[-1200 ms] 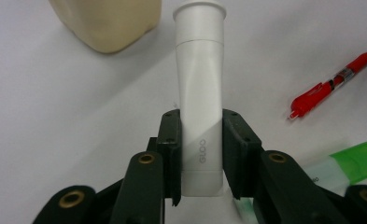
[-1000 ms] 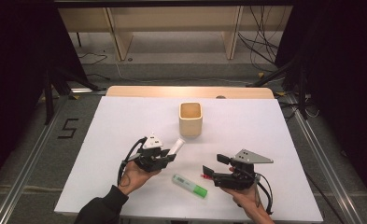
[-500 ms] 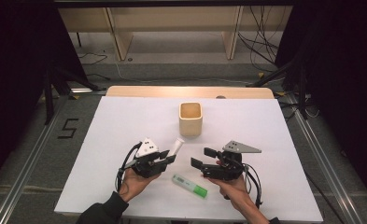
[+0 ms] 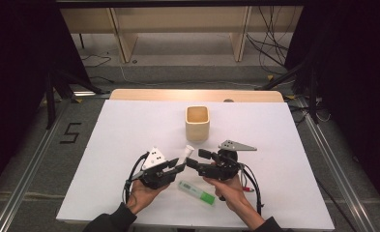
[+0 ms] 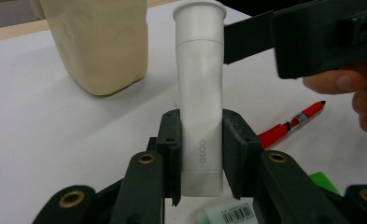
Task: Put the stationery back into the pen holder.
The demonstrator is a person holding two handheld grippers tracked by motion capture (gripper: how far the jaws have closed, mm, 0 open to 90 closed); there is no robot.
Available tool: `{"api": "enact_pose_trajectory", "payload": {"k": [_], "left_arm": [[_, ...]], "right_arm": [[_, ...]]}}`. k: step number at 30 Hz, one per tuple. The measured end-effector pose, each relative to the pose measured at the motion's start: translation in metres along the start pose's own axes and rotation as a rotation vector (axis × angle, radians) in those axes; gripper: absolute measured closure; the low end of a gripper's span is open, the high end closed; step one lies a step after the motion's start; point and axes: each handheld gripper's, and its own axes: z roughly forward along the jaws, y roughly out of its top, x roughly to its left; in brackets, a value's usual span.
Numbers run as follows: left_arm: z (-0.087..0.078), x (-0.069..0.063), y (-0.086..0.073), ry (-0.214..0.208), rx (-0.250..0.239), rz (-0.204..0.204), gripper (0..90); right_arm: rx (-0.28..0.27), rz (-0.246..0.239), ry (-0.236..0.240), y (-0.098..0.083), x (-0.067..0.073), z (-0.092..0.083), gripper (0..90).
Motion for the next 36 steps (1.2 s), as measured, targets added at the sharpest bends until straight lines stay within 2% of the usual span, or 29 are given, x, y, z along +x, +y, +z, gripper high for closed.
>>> {"api": "enact_pose_trajectory", "payload": {"k": [4,15,19,28,33,35,36], "left_arm": [[0.0,-0.002,0.0,-0.006,-0.007,0.003,70.8],[-0.001,-0.005,0.0,-0.005,-0.032,0.009,70.8],[-0.001,-0.005,0.0,-0.007,-0.029,0.013,70.7],[0.0,-0.007,0.0,-0.007,-0.028,0.023,70.7],[0.001,-0.006,0.001,-0.016,-0.016,0.012,70.4],[0.001,-0.007,0.002,-0.019,-0.002,0.011,67.1],[0.001,-0.007,0.004,-0.053,0.038,0.009,57.7]], "right_arm": [[0.0,0.017,0.008,0.0,-0.001,0.006,33.1],[-0.005,0.106,0.045,0.0,-0.005,0.016,44.8],[-0.011,0.126,0.056,0.0,-0.006,0.018,47.1],[-0.023,0.16,0.067,-0.001,-0.008,0.021,61.9],[-0.025,0.214,0.089,-0.002,-0.009,0.021,66.7],[-0.028,0.227,0.088,-0.004,-0.008,0.02,67.2],[-0.026,0.214,0.085,-0.004,-0.007,0.02,67.3]]}}
